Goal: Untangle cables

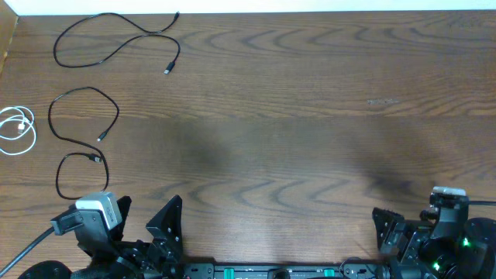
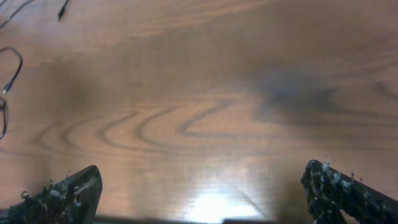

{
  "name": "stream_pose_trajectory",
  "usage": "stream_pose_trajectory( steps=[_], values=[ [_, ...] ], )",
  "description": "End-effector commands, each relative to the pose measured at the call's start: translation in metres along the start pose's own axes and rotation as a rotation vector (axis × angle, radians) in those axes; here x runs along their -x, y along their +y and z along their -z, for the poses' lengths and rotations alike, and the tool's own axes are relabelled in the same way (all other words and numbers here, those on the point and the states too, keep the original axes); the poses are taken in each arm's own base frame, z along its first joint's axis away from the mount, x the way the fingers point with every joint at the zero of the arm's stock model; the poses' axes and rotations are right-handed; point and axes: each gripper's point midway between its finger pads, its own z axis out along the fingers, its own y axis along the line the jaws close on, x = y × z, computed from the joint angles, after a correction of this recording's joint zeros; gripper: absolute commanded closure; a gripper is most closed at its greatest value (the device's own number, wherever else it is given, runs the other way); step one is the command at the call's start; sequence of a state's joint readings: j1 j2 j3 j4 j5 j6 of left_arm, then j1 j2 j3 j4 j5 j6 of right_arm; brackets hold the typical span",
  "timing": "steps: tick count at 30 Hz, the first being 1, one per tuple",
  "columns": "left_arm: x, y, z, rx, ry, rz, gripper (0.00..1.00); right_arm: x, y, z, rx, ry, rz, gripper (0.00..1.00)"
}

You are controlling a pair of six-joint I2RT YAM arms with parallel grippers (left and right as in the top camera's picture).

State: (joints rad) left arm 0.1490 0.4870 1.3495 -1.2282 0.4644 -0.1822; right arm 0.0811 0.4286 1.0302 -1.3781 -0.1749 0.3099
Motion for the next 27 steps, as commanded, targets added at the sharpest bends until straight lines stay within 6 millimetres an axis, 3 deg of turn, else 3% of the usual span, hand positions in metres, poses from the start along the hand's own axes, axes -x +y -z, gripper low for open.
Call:
stream_pose_trajectory(
  steps=[1, 6, 18, 27],
  values=[
    [-0.001, 0.002, -0.001, 0.005, 0.005, -0.012, 0.04, 0.011, -0.011, -0.004, -0.065, -0.059, 0.014, 0.01],
    [-0.001, 0.002, -0.001, 0.005, 0.005, -0.012, 0.04, 0.028, -0.009, -0.021, -0.033, -0.177, 0.108, 0.01],
    [-0.001, 0.002, -0.001, 0.005, 0.005, -0.012, 0.04, 0.054, -0.02, -0.087, 0.024, -0.567, 0.229, 0.01],
    [-0.001, 0.002, -0.001, 0.005, 0.005, -0.012, 0.04, 0.049, -0.03, -0.118, 0.035, -0.689, 0.256, 0.01]
  ],
)
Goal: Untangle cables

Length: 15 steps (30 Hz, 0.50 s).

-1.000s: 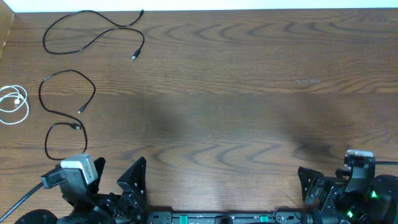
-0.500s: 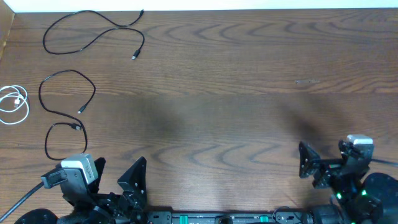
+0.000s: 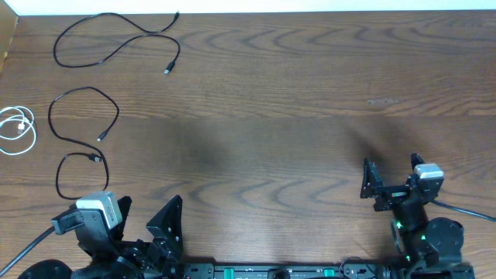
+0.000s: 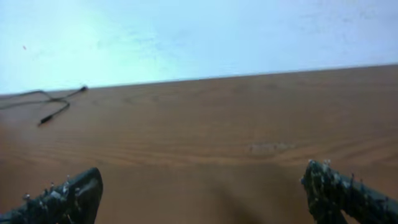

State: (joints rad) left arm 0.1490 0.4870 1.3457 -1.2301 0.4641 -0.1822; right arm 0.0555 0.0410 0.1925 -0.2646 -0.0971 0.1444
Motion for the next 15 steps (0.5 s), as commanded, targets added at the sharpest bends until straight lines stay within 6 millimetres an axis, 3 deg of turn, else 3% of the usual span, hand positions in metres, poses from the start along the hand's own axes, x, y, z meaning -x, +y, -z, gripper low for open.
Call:
stream_pose_trajectory(
  steps=[1, 6, 15],
  values=[
    [0.0, 0.001, -0.001, 0.003, 0.0, -0.014, 0.04, -0.015, -0.006, -0.006, -0.013, -0.023, 0.023, 0.01],
    [0.0, 0.001, -0.001, 0.003, 0.0, -0.014, 0.04, -0.029, -0.009, -0.015, -0.01, -0.041, 0.025, 0.01],
    [0.0, 0.001, -0.001, 0.003, 0.0, -0.014, 0.04, -0.032, -0.01, -0.016, -0.011, -0.045, 0.079, 0.01]
  ],
)
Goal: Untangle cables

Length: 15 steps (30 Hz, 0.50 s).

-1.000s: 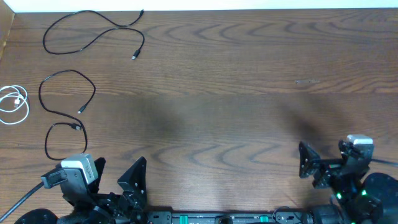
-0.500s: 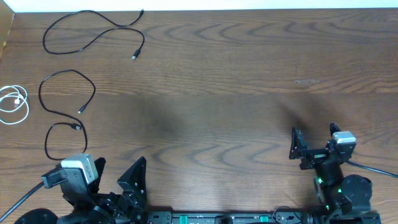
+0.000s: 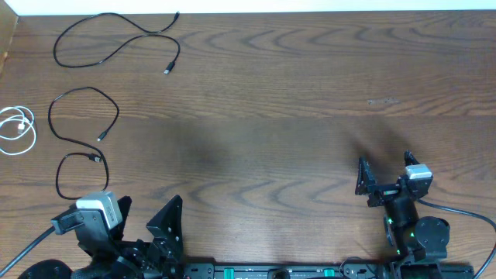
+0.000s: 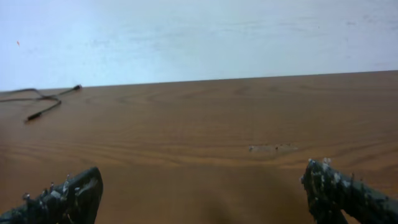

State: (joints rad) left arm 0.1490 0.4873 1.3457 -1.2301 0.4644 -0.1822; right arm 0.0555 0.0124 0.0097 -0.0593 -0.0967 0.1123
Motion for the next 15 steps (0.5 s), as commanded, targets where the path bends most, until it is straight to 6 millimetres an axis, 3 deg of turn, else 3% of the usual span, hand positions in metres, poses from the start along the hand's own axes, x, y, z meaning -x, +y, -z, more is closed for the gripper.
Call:
stream_pose_trajectory(
  steps=[1, 10, 15],
  values=[
    [0.0, 0.001, 0.0, 0.003, 0.0, -0.014, 0.04, -0.003, -0.004, 0.0, -0.016, 0.006, 0.043, 0.01],
    [0.0, 0.001, 0.0, 0.003, 0.0, -0.014, 0.04, -0.019, -0.006, -0.003, -0.022, 0.078, 0.05, 0.01],
    [0.0, 0.001, 0.0, 0.003, 0.0, -0.014, 0.04, -0.014, -0.003, -0.003, -0.013, 0.057, 0.061, 0.01]
  ],
)
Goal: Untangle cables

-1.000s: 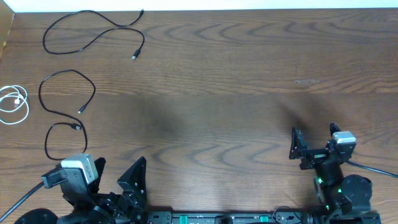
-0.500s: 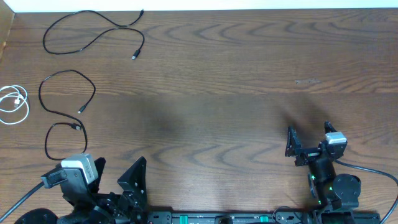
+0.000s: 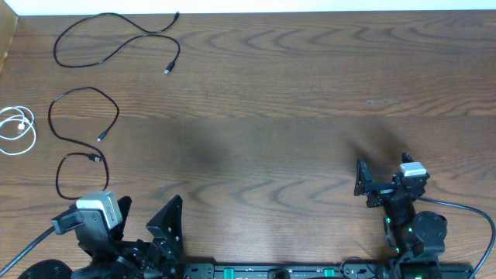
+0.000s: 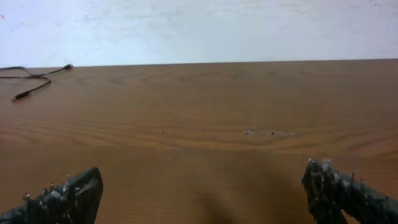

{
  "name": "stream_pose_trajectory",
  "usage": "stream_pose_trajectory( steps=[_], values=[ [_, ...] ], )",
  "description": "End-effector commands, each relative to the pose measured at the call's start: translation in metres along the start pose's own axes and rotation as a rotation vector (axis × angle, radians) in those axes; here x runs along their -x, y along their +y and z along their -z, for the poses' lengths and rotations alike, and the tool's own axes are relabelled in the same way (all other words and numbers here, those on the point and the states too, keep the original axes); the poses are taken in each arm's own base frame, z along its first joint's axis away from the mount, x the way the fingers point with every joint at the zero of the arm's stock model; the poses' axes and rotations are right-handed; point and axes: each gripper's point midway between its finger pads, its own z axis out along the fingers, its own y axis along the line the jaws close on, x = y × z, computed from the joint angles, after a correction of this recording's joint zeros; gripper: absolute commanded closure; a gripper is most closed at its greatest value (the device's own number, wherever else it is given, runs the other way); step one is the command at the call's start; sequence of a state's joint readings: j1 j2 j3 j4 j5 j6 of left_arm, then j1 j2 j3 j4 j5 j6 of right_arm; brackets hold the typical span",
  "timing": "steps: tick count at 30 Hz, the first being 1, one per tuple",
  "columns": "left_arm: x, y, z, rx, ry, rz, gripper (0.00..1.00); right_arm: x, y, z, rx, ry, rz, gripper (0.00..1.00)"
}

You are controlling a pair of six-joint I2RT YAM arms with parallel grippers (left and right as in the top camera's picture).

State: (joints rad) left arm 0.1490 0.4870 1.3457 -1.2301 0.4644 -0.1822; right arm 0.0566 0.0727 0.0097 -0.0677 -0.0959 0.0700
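Three cables lie apart at the table's left. A long black cable (image 3: 116,43) curves along the far left, and its plug end (image 4: 37,78) shows in the right wrist view. A second black cable (image 3: 81,128) loops below it. A white cable (image 3: 17,130) is coiled at the left edge. My left gripper (image 3: 146,213) rests open at the front left, just right of the second cable's lower loop. My right gripper (image 3: 382,172) (image 4: 200,186) is open at the front right, empty, pointing level toward the far edge and far from all the cables.
The wooden table (image 3: 271,116) has a faint pale scuff (image 3: 381,101) right of centre, the same scuff (image 4: 267,132) lying ahead of the right gripper. A white wall (image 4: 199,25) rises behind the far edge.
The right gripper has hardly shifted in the overhead view. In its wrist view the table's far edge sits higher and the cable end has slid left. The left arm and cables are unchanged.
The right gripper was first low at the front right corner, looking down at the wood. Then it stood further left and raised, facing level toward the far wall. It has since edged slightly left. It stayed open throughout, and the cables and left arm never moved.
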Motion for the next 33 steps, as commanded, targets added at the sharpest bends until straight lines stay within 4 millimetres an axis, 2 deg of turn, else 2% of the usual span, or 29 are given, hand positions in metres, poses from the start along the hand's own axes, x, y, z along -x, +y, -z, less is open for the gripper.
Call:
stream_pose_trajectory(
  steps=[1, 5, 18, 33],
  values=[
    [0.0, 0.001, -0.0006, 0.003, 0.0, -0.014, 0.04, 0.003, -0.0009, 0.0013, -0.008, -0.019, 0.025, 0.01],
    [0.0, 0.001, -0.0006, 0.003, 0.0, -0.014, 0.04, 0.0129, 0.0, 0.0042, -0.006, -0.064, 0.032, 0.01],
    [0.0, 0.001, -0.0006, 0.003, 0.0, -0.014, 0.04, 0.0118, 0.0034, 0.004, 0.006, -0.06, 0.078, 0.01],
    [0.0, 0.001, -0.0006, 0.003, 0.0, -0.014, 0.04, 0.0117, -0.0056, 0.0042, -0.036, -0.059, 0.045, 0.01]
  ],
)
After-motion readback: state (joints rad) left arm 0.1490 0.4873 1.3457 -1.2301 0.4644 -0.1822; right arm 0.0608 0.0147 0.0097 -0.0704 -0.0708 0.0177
